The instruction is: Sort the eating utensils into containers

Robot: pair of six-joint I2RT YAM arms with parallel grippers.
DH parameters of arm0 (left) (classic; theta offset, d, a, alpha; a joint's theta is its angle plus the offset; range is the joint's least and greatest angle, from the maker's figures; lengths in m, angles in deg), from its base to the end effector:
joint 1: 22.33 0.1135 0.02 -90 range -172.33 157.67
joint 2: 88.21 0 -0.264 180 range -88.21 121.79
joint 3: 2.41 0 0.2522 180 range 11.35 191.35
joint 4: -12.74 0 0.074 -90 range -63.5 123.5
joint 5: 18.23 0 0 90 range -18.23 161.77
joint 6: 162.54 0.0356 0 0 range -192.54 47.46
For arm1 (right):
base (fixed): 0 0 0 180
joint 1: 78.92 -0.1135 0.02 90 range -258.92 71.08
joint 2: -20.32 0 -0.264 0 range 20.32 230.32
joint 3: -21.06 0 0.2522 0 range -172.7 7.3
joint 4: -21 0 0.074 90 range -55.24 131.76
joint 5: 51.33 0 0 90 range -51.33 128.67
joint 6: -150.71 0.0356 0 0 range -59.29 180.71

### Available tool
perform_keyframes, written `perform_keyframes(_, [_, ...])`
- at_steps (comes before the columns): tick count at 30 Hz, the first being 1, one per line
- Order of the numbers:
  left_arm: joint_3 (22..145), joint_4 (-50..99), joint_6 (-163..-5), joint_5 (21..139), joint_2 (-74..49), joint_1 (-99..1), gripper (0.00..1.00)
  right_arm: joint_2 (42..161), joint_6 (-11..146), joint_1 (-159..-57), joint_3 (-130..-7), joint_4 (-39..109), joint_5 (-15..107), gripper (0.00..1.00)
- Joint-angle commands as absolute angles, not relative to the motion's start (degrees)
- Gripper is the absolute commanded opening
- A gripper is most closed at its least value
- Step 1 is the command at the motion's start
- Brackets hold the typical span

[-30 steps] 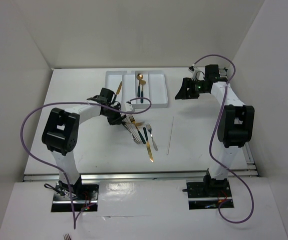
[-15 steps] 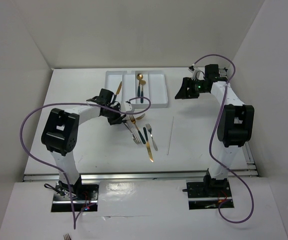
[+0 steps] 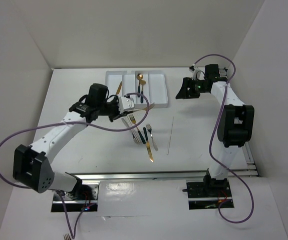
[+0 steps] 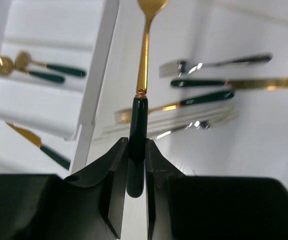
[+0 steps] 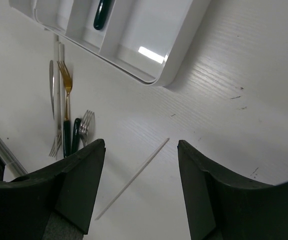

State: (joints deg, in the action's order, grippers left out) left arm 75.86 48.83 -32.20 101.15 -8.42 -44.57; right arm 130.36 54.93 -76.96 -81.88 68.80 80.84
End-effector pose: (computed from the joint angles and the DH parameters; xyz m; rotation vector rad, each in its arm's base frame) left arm 0.2790 -0.1329 0.3025 1.3466 1.6845 -0.3882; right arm 0.4190 0.0096 0.2482 -0.3658 2.3461 0.8564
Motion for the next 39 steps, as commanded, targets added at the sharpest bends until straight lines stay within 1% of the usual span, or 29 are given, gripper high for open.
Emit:
perform_keyframes(1, [79.64, 46.91, -41.82, 103.5, -12.17, -48.42, 0.0, 126.06, 54.83, -77.42, -81.55, 67.02, 77.62, 0.67])
perform_keyframes(3, [81.14, 45.76, -43.96, 103.93, -12.96, -51.15, 0.0, 126.05, 55.44, -77.42, -81.55, 67.02, 75.5, 0.67])
perform_keyframes(5, [81.14, 38.49, -51.68, 100.09, -13.85, -54.57, 0.0, 124.65, 55.44, -77.42, -81.03, 66.49, 73.74, 0.67])
perform_keyframes(7, [82.62, 35.83, -55.99, 97.97, -13.24, -56.95, 0.0, 123.95, 55.44, -77.42, -81.03, 66.49, 73.04, 0.67])
perform_keyframes(8, [83.59, 34.43, -62.62, 95.78, -11.23, -58.09, 0.0, 123.33, 55.44, -77.42, -81.03, 66.49, 72.51, 0.67])
perform_keyframes(9, [86.12, 32.32, -65.65, 93.15, -9.91, -58.97, 0.0, 123.33, 55.44, -77.42, -80.5, 66.49, 71.99, 0.67])
perform_keyframes(11, [89.12, 31.25, -71.54, 92.43, -7.1, -59.51, 0.0, 122.8, 55.44, -77.42, -80.5, 66.49, 71.19, 0.67])
perform_keyframes(12, [91.83, 30.55, -77.92, 89.9, -4.12, -59.51, 0.0, 122.1, 55.44, -77.42, -79.89, 66.49, 70.15, 0.67])
perform_keyframes(14, [94.83, 29.84, -83.32, 89.17, -0.95, -59.51, 0.0, 121.57, 55.44, -77.42, -79.88, 66.49, 69.18, 0.67])
perform_keyframes(17, [99.67, 28.44, -93.59, 87.59, 4.77, -59.51, 0.0, 120.26, 58.24, -76.9, -78.48, 65.18, 64.44, 0.67])
perform_keyframes(18, [101.94, 27.83, -95.46, 85.58, 6.09, -59.51, 0.0, 119.38, 59.04, -76.9, -77.7, 65.17, 60.59, 0.67])
perform_keyframes(21, [106.87, 29.74, -103.17, 83.38, 12.59, -58.98, 0.0, 117.53, 60.44, -76.37, -76.46, 63.85, 56.61, 0.67])
perform_keyframes(24, [116.08, 33.95, -110.21, 79.61, 20.21, -57.84, 0.0, 115.95, 61.94, -76.37, -75.06, 62.62, 53.18, 0.67])
perform_keyframes(28, [125.66, 40.98, -115.32, 74.25, 29.81, -56.35, 0.0, 113.75, 62.56, -76.37, -73.83, 62.01, 51.94, 0.68])
perform_keyframes(31, [128.76, 42.59, -117.18, 70.29, 35.08, -55.64, 0.0, 113.13, 63.08, -75.75, -73.21, 62.01, 51.42, 0.68])
perform_keyframes(34, [129.56, 43.2, -117.18, 67.21, 38.52, -55.12, 0.0, 113.13, 63.09, -75.23, -72.68, 62.01, 51.42, 0.68])
perform_keyframes(39, [129.04, 41.71, -116.05, 67.19, 43.01, -53.27, 0.0, 113.13, 63.61, -74.7, -72.68, 62.01, 51.42, 0.68])
